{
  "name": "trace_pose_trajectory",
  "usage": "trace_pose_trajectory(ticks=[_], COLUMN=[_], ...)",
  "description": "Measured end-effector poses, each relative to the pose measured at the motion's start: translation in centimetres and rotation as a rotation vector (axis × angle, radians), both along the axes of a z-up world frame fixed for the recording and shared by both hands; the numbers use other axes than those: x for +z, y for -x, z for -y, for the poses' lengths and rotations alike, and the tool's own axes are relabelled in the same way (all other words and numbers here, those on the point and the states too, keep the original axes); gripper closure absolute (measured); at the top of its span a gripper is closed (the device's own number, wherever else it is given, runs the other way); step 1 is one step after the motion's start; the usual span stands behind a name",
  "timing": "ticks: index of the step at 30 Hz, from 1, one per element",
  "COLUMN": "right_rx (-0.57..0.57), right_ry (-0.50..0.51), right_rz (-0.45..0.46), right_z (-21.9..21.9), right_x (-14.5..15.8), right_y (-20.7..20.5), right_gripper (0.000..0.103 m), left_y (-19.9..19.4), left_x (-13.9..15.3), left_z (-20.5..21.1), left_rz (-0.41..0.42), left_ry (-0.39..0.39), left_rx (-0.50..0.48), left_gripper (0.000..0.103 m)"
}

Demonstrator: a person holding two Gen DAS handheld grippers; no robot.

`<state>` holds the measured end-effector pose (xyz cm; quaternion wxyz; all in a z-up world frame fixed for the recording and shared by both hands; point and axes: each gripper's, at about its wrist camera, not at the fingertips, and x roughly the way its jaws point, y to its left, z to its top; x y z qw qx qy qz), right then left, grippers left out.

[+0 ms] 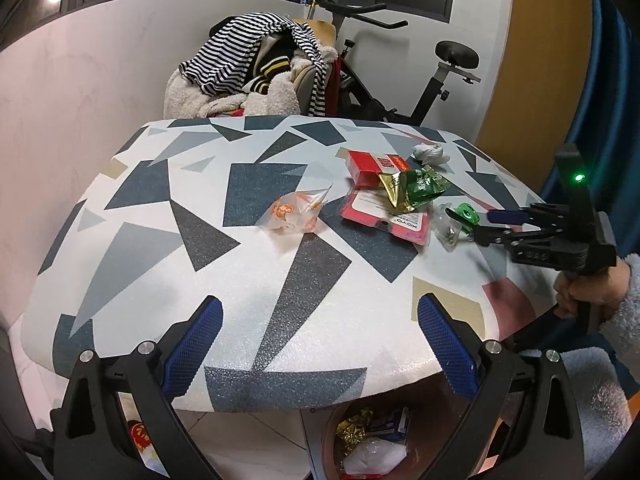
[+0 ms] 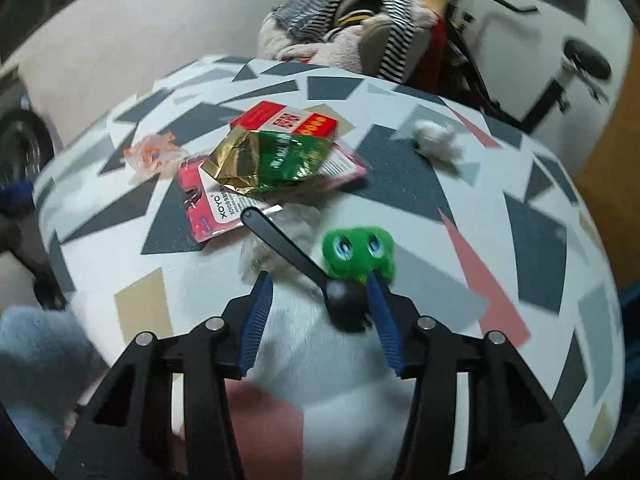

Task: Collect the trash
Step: 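Grasp the clear wrapper with orange print using the left tool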

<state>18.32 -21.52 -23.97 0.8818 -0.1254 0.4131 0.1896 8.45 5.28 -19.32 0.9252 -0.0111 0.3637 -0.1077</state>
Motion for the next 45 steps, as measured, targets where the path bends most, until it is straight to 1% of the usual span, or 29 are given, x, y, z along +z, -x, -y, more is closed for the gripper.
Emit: trace_pose_trajectory(ticks=[1,3,5,6,7,9,11,13,16,19,23,25,27,31,34,36,39,41,42,43,45], right_rx=[0.014,0.051,0.069,0.077,0.080,0.086,0.080,0.059,0.026,-0.034,-0.072,-0.083,-0.089,-0.109,-0.128,-0.133,-0.135,-0.135,-0.135,-0.136,-0.135], right_ry=[0.018,0.086,0.116,0.127,0.126,0.082,0.040,-0.023,-0.093,-0.164,-0.203,-0.212,-0.216,-0.226,-0.244,-0.257,-0.261,-0.260,-0.260,-0.260,-0.260], right_rz=[0.001,-0.006,-0.005,-0.002,0.003,0.016,0.029,0.034,0.029,0.027,0.033,0.034,0.033,0.038,0.050,0.054,0.056,0.055,0.054,0.052,0.050], right_z=[-0.4,-1.5,-1.9,-2.1,-2.0,-1.6,-1.1,-0.3,0.7,1.9,2.8,3.1,3.4,4.1,4.8,5.1,5.4,5.4,5.5,5.5,5.5], right_x=[-0.2,-0.9,-1.2,-1.1,-1.0,-0.1,0.7,1.7,2.5,3.2,3.5,3.6,3.5,3.5,3.8,4.0,4.0,4.0,3.9,3.9,3.8], right_y=[-0.2,-0.9,-1.0,-1.0,-1.0,-0.6,-0.2,0.2,0.3,0.6,1.1,1.3,1.6,1.9,2.1,2.2,2.2,2.2,2.2,2.2,2.2], right_gripper=[0.056,0.061,0.068,0.083,0.088,0.096,0.096,0.096,0.096,0.096,0.096,0.096,0.096,0.096,0.096,0.096,0.096,0.096,0.096,0.096,0.096], left_y=[-0.1,-0.2,-0.3,-0.3,-0.4,-0.5,-0.8,-1.1,-1.5,-2.6,-5.3,-7.6,-9.7,-13.1,-14.7,-15.4,-16.0,-16.3,-16.3,-16.4,-16.3], left_x=[0.0,0.0,0.0,0.0,0.0,-0.1,-0.1,-0.2,-0.1,0.1,-0.1,-0.5,-1.0,-1.9,-2.5,-2.9,-3.5,-4.1,-4.4,-4.6,-4.9], left_z=[-0.1,-0.2,-0.3,-0.4,-0.4,-0.5,-0.5,-0.4,-0.1,0.4,0.3,-0.2,-0.9,-2.1,-2.0,-1.5,-0.1,0.9,1.1,1.2,1.3], left_rz=[0.000,0.001,0.001,0.000,0.000,-0.002,-0.004,-0.009,-0.008,-0.008,-0.029,-0.067,-0.098,-0.154,-0.184,-0.190,-0.193,-0.194,-0.195,-0.198,-0.216], left_ry=[0.004,0.009,0.013,0.015,0.016,0.020,0.022,0.027,0.033,0.034,0.050,0.081,0.120,0.207,0.235,0.214,0.114,0.023,0.002,-0.021,-0.043], left_rx=[0.002,0.006,0.008,0.007,0.007,0.003,0.000,-0.005,-0.016,-0.034,-0.026,-0.004,0.032,0.090,0.105,0.096,0.059,0.027,0.019,0.013,0.001], left_gripper=[0.007,0.007,0.007,0.007,0.007,0.007,0.007,0.007,0.008,0.008,0.011,0.018,0.021,0.023,0.023,0.023,0.023,0.023,0.024,0.036,0.056])
